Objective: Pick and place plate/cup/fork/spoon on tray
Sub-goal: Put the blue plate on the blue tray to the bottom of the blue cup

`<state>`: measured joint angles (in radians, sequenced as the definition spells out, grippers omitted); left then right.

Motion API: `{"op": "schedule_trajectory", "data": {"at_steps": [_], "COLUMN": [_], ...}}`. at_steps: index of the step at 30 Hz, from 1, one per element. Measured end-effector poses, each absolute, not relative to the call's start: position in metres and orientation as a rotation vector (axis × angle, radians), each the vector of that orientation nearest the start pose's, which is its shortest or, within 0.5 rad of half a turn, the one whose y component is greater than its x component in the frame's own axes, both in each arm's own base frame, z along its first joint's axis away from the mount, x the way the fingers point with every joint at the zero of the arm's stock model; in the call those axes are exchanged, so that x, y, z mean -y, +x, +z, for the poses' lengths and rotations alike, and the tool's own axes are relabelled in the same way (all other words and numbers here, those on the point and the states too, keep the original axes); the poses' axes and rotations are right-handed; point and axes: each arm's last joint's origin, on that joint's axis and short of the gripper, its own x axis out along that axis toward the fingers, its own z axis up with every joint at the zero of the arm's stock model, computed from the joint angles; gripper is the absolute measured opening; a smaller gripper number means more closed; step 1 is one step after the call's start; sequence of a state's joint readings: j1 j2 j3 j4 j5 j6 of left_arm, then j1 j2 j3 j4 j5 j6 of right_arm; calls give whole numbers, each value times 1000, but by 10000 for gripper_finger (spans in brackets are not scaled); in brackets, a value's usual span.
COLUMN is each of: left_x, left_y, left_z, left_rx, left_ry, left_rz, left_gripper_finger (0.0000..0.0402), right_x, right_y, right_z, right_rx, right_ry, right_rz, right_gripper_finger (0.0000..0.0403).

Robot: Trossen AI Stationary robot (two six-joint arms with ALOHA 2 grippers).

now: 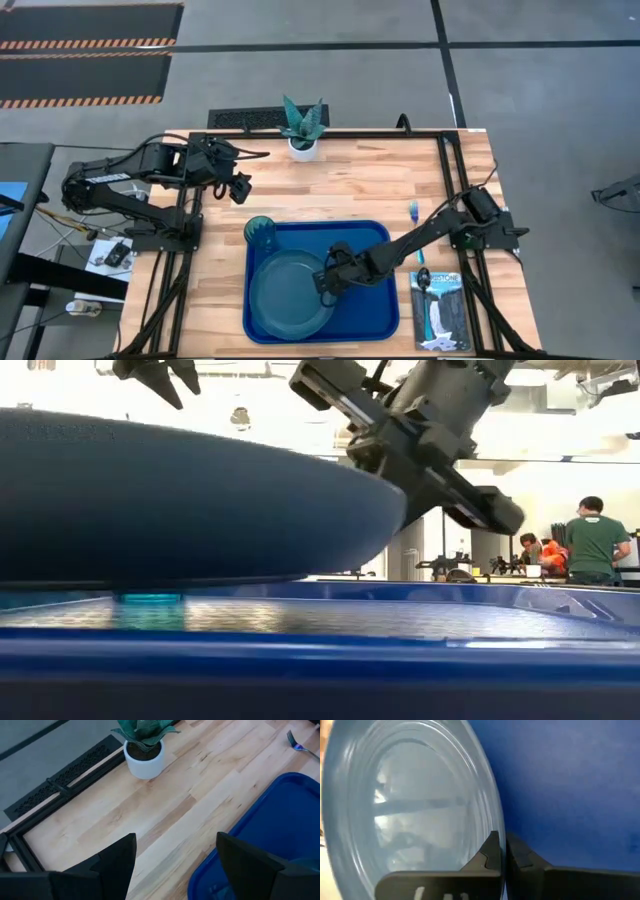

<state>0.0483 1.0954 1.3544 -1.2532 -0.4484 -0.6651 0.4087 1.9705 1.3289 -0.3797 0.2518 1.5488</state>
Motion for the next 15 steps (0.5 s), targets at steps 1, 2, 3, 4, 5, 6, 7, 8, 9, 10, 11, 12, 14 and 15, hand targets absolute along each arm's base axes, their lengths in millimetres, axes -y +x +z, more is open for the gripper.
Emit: {"op": "schedule_trajectory", "data": {"at_steps": [1, 2, 3, 4, 5, 6, 7, 8, 9, 10, 11, 12, 14, 15], "left_x": [-21, -21, -21, -21, -21, -21, -21, -21, -21, -21, -21, -21, -21, -21], "left_y": [171, 170, 170, 170, 170, 169, 170, 170, 170, 169, 170, 170, 170, 170], "left_z": [380, 380, 380, 380, 380, 380, 380, 380, 380, 380, 380, 380, 380, 380], "left_rx": [-786, -790, -796, -802, -805, -806, -806, -807, -807, -807, -807, -807, -807, -807], "left_ry": [-398, -395, -390, -385, -382, -379, -378, -377, -377, -377, -377, -377, -377, -377], "left_rz": [756, 755, 755, 754, 754, 753, 752, 752, 752, 752, 752, 752, 752, 752], "left_gripper_finger": [261, 261, 261, 261, 261, 261, 261, 261, 261, 261, 261, 261, 261, 261], "right_x": [-154, -152, -152, -152, -151, -150, -150, -150, -150, -150, -150, -150, -150, -150], "right_y": [375, 375, 376, 376, 377, 377, 377, 377, 377, 377, 377, 377, 377, 377], "right_z": [167, 167, 167, 167, 167, 167, 167, 167, 167, 167, 167, 167, 167, 167], "right_rx": [-834, -835, -835, -835, -836, -838, -841, -843, -843, -843, -842, -844, -847, -848], "right_ry": [1085, 1082, 1088, 1090, 1090, 1090, 1087, 1082, 1081, 1082, 1082, 1079, 1076, 1077], "right_rz": [-602, -603, -598, -594, -595, -593, -589, -586, -584, -581, -580, -580, -579, -579], "right_gripper_finger": [8, 8, 8, 8, 8, 8, 8, 8, 9, 9, 9, 10, 11, 11]}}
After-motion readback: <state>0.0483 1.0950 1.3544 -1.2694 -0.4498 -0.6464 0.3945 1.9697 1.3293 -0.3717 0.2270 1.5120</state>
